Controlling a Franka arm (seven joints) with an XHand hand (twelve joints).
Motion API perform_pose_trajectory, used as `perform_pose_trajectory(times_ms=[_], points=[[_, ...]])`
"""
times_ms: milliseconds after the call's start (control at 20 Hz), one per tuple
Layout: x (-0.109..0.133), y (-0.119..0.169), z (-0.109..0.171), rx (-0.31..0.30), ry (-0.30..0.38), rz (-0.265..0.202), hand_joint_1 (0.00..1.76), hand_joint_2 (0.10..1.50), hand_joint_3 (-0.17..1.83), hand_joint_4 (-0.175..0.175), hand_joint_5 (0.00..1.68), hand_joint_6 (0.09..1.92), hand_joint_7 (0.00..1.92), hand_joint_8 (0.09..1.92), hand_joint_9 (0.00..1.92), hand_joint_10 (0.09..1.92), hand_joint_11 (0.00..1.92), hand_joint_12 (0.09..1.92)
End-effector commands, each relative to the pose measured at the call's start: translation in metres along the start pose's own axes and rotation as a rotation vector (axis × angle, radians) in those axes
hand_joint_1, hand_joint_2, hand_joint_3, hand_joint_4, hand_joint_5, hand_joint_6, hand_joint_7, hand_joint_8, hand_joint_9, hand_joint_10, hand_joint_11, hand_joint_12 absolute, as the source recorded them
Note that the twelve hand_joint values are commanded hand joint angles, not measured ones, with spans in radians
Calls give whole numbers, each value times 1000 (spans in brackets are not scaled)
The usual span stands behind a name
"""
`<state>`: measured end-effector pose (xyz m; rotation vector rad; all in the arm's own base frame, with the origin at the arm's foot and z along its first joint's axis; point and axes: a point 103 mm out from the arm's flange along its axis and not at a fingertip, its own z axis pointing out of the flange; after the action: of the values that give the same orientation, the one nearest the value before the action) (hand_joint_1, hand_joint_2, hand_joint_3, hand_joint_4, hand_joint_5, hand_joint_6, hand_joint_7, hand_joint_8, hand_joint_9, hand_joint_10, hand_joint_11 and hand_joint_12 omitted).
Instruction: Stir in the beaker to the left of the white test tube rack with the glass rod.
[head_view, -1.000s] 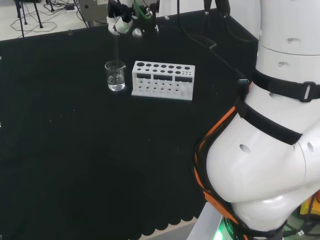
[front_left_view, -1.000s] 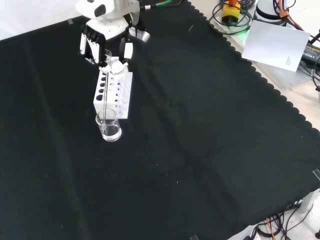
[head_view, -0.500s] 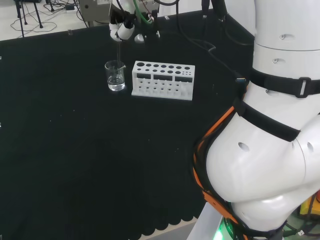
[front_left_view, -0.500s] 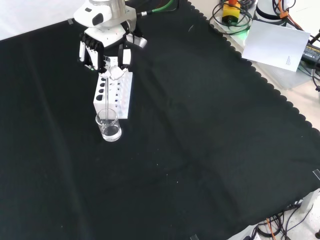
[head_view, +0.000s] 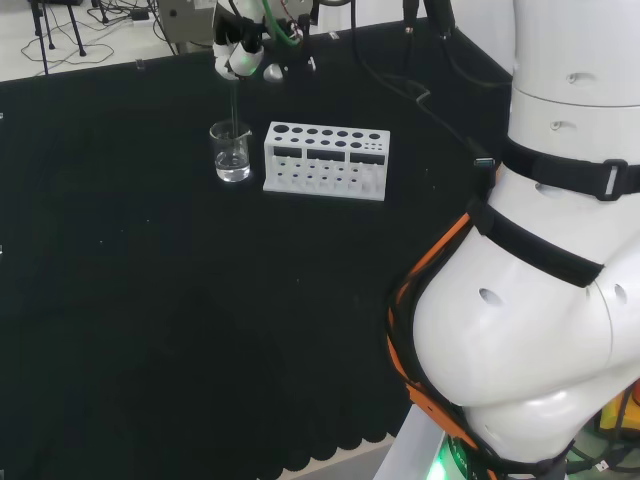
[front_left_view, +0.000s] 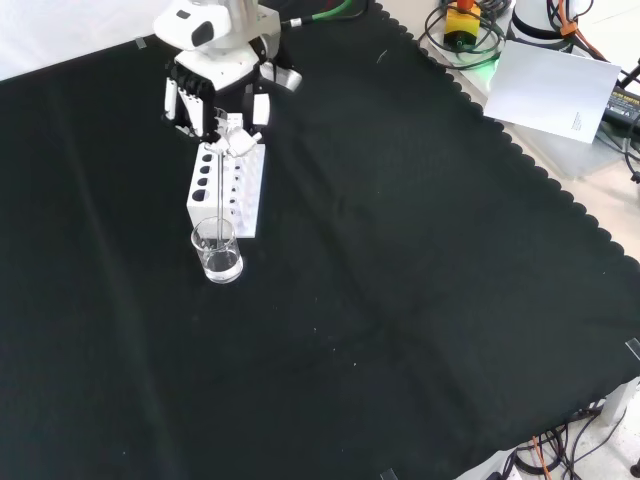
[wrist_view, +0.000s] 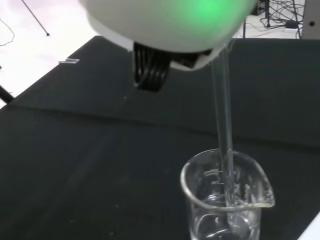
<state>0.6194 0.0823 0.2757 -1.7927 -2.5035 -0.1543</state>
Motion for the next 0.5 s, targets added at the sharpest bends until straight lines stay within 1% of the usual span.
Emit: perform_pose_trajectory(times_ms=[50, 200, 300, 500], points=[[24, 0, 3, 4, 3, -40, 1216, 495, 938, -175, 1317, 727, 1585, 864, 1735, 760, 1110, 906], [27, 7, 8, 9, 8, -47, 1216, 495, 938, -175, 1316, 728, 1585, 864, 1736, 760, 1110, 906], [25, 13, 11, 10, 13, -44, 1216, 496, 938, -175, 1315, 729, 1585, 864, 1736, 759, 1111, 906], [9, 26, 11, 3, 4, -23, 1216, 498, 936, -175, 1312, 732, 1586, 863, 1736, 759, 1111, 906]])
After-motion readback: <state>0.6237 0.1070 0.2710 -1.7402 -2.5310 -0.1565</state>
